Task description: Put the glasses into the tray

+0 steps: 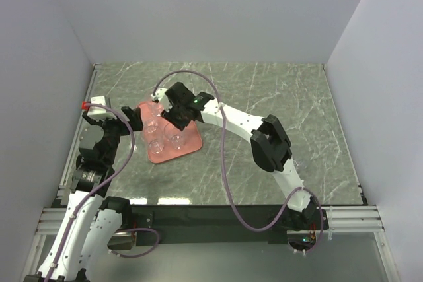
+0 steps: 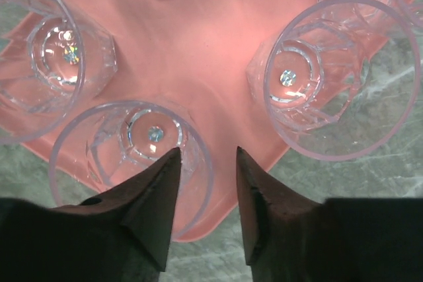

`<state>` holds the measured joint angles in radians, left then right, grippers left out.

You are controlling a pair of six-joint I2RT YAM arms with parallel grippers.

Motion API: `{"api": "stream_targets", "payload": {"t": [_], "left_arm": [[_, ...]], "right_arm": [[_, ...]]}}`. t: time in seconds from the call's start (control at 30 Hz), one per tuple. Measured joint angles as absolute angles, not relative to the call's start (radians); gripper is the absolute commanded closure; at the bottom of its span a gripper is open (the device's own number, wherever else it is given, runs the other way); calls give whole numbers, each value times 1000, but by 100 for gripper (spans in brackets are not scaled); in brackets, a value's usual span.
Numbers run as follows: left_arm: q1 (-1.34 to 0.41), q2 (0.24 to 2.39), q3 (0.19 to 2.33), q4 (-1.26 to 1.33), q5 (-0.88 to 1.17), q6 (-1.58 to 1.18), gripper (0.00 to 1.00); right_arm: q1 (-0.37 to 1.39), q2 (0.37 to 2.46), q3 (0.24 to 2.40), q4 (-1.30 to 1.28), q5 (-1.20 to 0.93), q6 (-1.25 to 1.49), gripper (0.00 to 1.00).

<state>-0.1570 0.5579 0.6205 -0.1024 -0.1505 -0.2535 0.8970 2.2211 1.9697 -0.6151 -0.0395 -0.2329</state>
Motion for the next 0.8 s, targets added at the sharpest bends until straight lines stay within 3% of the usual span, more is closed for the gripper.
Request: {"api": "stream_targets", "payload": {"t": [0.17,0.37,0.57,0.8], "left_arm": [[-157,590,620,-89,-46,-289,1],[-158,640,621,-90,180,-388,1],[-196,665,623,-76,337,-530,1],[-336,692,623,-17,368,-665,1]], "right_arm": [[890,2101,1890,-635,-47,-310,52],[832,1748,1671,-667,-114,-420,52],[580,1396,1451,-662,-226,-459,51],[311,1121,1137,-628,-307,-413,52]]}}
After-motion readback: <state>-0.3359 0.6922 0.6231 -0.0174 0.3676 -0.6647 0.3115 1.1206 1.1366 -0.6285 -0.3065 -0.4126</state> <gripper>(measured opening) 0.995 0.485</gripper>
